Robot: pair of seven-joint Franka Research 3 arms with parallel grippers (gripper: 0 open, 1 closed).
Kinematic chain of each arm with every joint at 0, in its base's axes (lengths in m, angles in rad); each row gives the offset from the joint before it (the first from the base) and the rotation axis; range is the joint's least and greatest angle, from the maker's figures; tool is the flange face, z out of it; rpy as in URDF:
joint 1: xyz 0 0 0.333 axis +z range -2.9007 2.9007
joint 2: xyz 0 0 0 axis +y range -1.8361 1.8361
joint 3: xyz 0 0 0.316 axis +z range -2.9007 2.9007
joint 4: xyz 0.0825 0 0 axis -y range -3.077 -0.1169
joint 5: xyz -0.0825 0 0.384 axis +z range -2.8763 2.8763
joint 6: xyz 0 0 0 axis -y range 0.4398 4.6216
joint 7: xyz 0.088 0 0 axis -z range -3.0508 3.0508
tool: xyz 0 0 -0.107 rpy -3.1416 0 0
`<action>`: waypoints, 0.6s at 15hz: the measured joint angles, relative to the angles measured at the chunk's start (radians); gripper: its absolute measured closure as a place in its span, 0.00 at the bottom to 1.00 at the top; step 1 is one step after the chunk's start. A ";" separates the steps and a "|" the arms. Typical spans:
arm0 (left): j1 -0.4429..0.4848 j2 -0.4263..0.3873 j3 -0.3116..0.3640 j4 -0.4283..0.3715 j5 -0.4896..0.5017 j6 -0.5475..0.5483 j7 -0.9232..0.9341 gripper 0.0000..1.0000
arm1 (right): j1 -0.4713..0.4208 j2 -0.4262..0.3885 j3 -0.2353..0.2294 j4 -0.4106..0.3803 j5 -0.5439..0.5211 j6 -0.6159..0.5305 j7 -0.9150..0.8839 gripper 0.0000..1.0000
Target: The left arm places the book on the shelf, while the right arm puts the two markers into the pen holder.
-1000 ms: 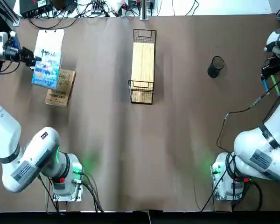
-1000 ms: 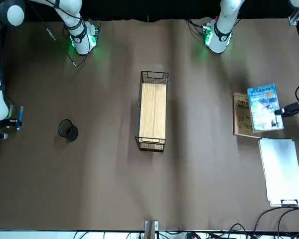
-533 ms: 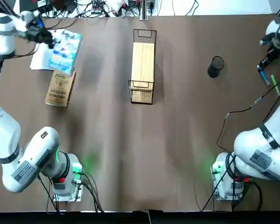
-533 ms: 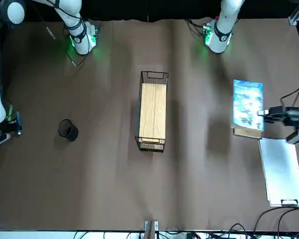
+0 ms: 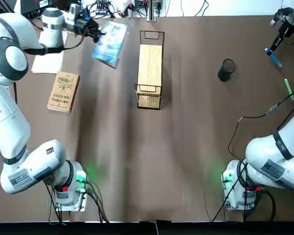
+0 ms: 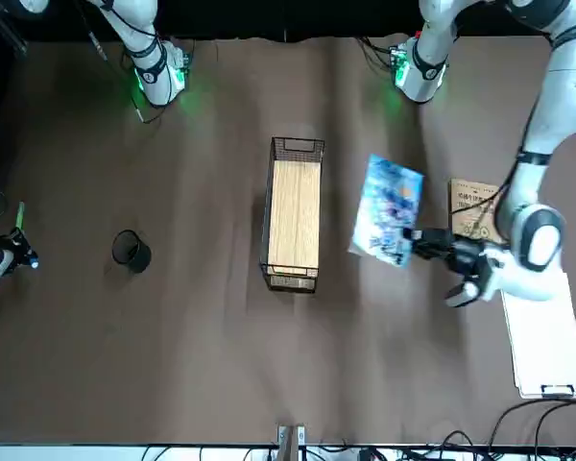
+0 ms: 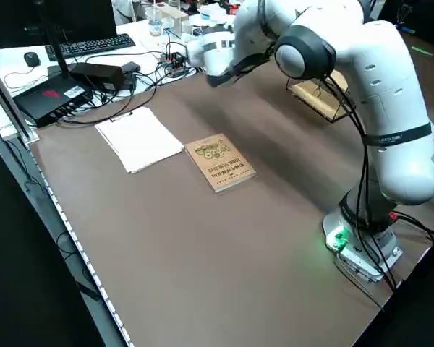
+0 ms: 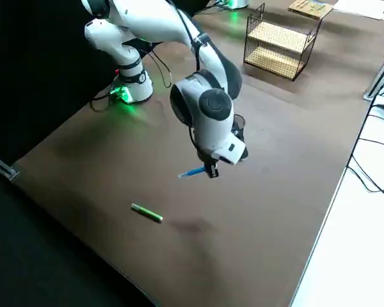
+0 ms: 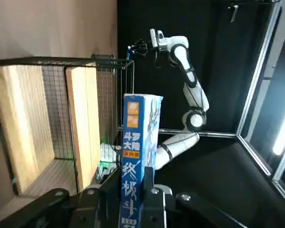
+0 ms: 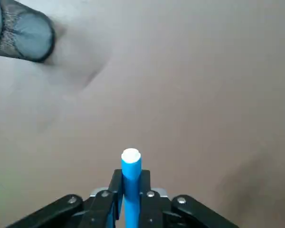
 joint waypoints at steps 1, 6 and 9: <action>-0.041 0.001 0.000 -0.003 -0.018 0.042 0.000 0.78 | 0.001 -0.007 0.012 0.001 0.000 -0.011 -0.005 0.82; -0.204 0.004 0.000 -0.046 -0.143 0.257 0.000 0.78 | 0.007 -0.048 0.070 0.001 0.001 -0.091 -0.019 0.82; -0.236 0.003 -0.001 -0.067 -0.173 0.304 0.010 0.78 | 0.007 -0.049 0.100 0.000 0.020 -0.126 -0.035 0.82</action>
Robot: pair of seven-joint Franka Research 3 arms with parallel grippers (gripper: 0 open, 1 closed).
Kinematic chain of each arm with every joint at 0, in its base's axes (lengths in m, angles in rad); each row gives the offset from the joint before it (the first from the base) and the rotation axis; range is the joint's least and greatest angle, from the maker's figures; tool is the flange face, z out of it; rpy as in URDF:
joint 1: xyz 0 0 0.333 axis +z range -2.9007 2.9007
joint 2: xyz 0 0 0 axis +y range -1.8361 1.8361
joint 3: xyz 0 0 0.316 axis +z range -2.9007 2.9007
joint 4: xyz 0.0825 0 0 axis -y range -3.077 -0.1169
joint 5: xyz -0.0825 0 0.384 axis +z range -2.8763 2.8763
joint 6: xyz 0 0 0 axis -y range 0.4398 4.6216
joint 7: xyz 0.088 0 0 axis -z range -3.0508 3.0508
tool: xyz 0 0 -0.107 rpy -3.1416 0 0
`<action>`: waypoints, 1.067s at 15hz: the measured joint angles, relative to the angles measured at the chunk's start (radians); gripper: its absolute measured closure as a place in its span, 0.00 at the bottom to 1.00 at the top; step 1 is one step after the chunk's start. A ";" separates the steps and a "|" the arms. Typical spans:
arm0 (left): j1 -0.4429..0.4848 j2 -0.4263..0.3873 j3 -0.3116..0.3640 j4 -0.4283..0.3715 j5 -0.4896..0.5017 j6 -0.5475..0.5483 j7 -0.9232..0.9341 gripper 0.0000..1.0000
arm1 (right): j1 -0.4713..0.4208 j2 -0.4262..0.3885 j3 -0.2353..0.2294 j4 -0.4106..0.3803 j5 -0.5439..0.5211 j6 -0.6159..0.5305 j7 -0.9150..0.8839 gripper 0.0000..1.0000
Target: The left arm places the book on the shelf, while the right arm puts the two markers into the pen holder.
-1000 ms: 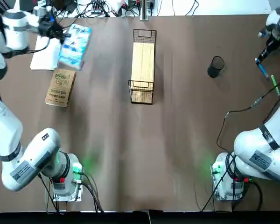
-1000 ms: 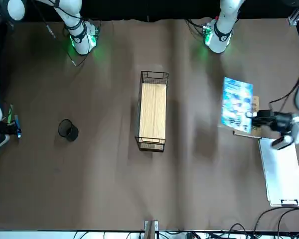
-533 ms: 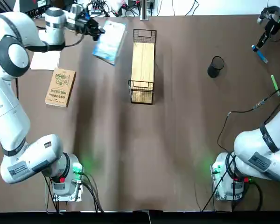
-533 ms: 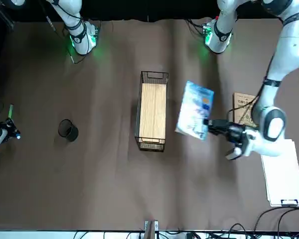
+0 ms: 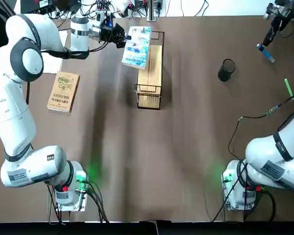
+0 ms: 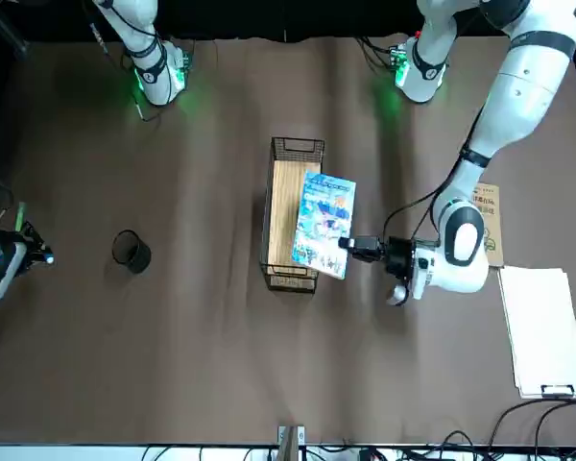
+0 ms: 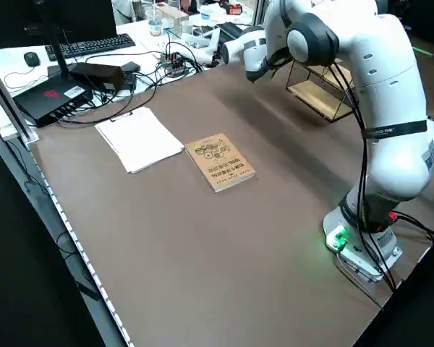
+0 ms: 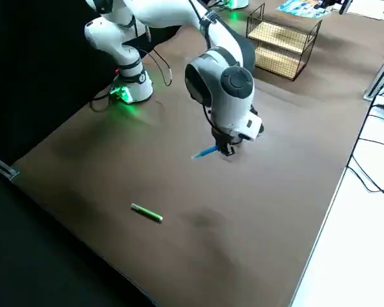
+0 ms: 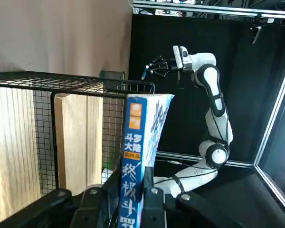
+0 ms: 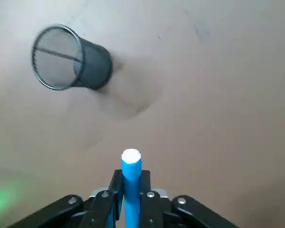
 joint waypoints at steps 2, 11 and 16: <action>-0.010 0.000 -0.002 0.000 -0.004 0.018 0.004 0.78 | 0.000 0.000 0.017 0.000 0.028 -0.022 -0.021 0.82; 0.042 -0.023 -0.132 -0.127 -0.006 0.150 0.003 0.80 | -0.035 0.000 0.087 0.001 0.408 -0.126 -0.132 0.82; 0.049 -0.027 -0.160 -0.154 -0.016 0.214 0.005 0.80 | -0.092 0.033 0.085 -0.021 0.650 -0.239 -0.298 0.82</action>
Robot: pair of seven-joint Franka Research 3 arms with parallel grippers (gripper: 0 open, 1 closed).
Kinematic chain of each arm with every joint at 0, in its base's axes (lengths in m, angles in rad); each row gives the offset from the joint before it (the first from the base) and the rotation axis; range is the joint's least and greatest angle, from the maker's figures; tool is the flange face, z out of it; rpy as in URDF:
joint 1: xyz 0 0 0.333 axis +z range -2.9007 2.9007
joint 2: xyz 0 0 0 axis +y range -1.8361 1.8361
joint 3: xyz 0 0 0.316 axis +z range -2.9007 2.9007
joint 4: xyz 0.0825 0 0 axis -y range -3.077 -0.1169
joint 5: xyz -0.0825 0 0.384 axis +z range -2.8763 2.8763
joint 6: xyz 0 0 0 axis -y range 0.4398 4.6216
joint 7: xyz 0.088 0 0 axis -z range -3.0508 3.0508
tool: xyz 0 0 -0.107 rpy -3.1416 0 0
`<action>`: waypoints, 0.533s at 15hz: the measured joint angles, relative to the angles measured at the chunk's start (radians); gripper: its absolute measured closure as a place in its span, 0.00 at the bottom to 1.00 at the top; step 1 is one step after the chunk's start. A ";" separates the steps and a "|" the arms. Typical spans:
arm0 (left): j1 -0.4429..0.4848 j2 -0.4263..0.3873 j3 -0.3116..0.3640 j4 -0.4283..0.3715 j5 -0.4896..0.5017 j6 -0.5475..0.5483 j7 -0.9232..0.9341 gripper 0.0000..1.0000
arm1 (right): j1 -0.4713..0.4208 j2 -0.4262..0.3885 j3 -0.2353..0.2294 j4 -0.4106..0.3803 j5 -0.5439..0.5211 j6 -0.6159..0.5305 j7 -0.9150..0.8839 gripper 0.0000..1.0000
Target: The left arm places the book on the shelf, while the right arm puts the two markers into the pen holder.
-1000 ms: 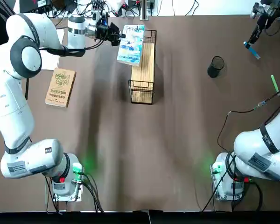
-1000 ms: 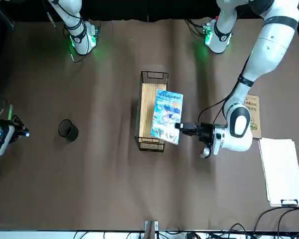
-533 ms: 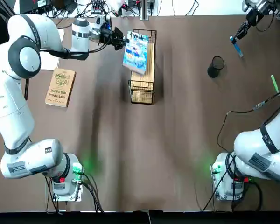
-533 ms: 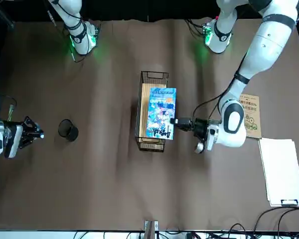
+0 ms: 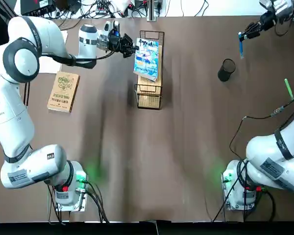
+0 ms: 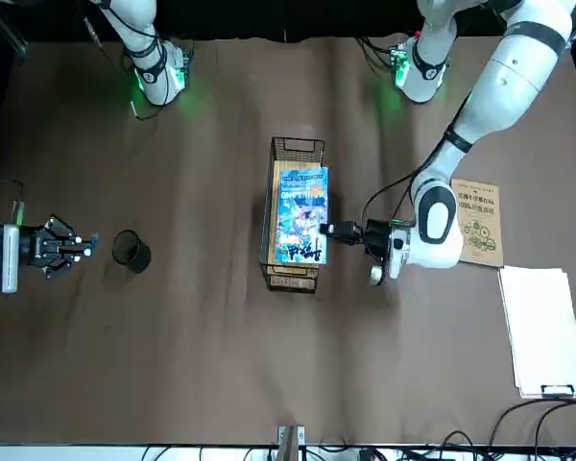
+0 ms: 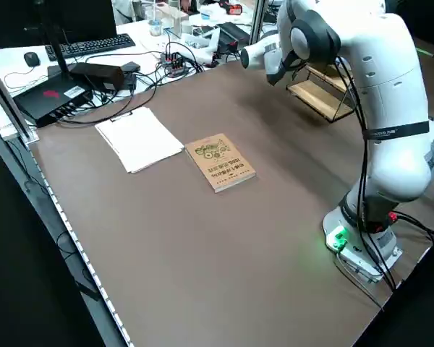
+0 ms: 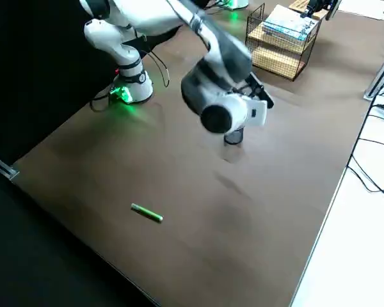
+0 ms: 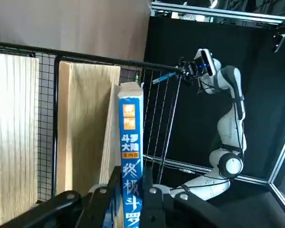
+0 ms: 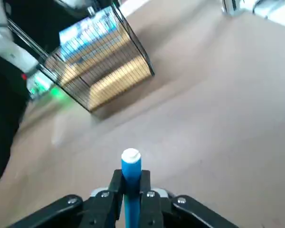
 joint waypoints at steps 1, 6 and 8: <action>-0.003 0.000 -0.001 -0.001 -0.003 0.007 0.003 0.80 | -0.009 0.015 0.000 -0.010 0.037 -0.004 -0.034 0.82; -0.030 0.000 -0.003 -0.004 -0.005 0.031 0.017 0.81 | -0.030 0.117 0.001 -0.058 0.142 -0.055 -0.201 0.82; -0.035 0.000 -0.003 -0.004 -0.005 0.034 0.020 0.81 | -0.030 0.133 0.002 -0.067 0.153 -0.058 -0.241 0.82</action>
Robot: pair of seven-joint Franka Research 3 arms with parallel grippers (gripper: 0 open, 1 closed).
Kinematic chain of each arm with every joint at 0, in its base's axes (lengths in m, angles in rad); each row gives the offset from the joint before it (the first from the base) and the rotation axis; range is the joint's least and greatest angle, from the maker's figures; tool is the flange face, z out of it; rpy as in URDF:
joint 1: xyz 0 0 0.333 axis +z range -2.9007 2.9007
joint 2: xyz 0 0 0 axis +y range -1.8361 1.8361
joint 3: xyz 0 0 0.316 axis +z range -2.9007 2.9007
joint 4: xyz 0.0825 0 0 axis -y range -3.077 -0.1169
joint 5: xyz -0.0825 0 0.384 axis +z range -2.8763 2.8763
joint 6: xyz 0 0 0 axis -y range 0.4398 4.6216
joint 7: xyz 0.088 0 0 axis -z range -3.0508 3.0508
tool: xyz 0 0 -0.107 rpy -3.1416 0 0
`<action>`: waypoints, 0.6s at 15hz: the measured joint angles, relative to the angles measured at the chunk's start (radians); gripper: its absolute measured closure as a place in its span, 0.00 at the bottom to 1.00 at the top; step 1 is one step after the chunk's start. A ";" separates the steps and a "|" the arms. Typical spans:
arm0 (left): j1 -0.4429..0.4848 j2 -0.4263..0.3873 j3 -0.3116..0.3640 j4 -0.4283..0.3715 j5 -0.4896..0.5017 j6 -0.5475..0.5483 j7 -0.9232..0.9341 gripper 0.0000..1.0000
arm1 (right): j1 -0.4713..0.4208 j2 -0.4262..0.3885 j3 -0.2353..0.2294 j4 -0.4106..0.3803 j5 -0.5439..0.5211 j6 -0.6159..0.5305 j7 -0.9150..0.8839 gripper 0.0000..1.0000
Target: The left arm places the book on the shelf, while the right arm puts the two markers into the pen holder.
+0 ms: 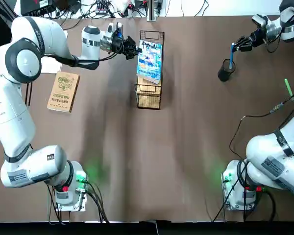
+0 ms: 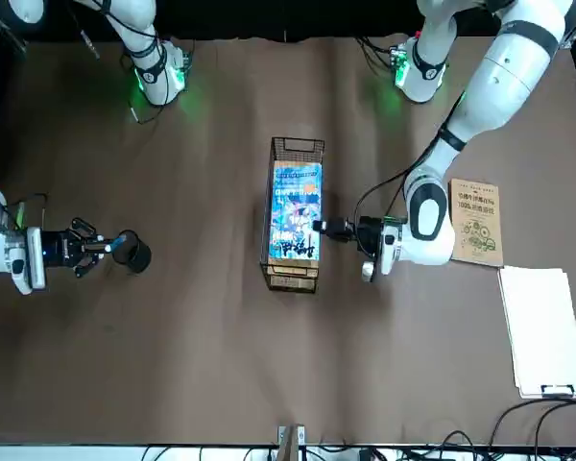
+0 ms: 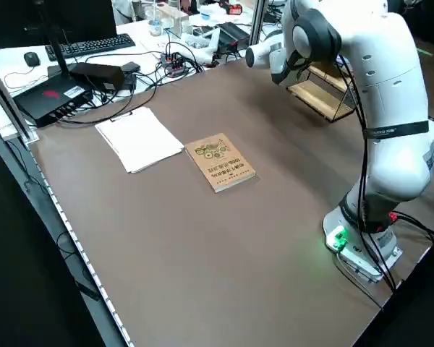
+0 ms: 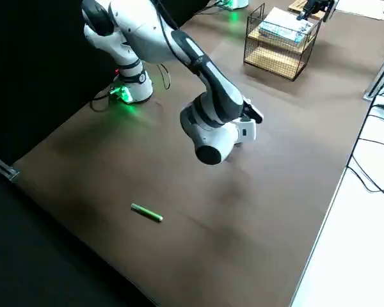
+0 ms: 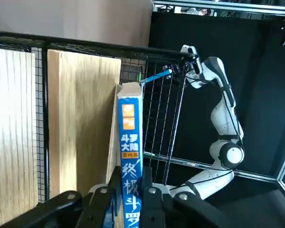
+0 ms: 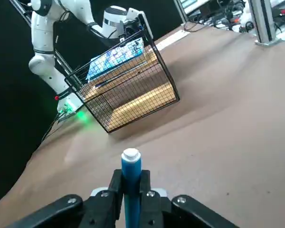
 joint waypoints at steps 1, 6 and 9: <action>-0.003 0.000 0.000 0.000 -0.001 0.009 0.004 0.81 | 0.000 0.008 0.000 -0.003 0.004 0.000 -0.023 0.82; -0.010 0.000 -0.003 0.000 -0.019 0.030 0.018 0.63 | 0.002 0.053 0.001 -0.005 0.011 0.002 -0.098 0.78; -0.009 -0.001 -0.004 0.002 -0.020 0.030 0.022 0.35 | 0.001 0.058 0.001 -0.004 0.011 0.003 -0.104 0.50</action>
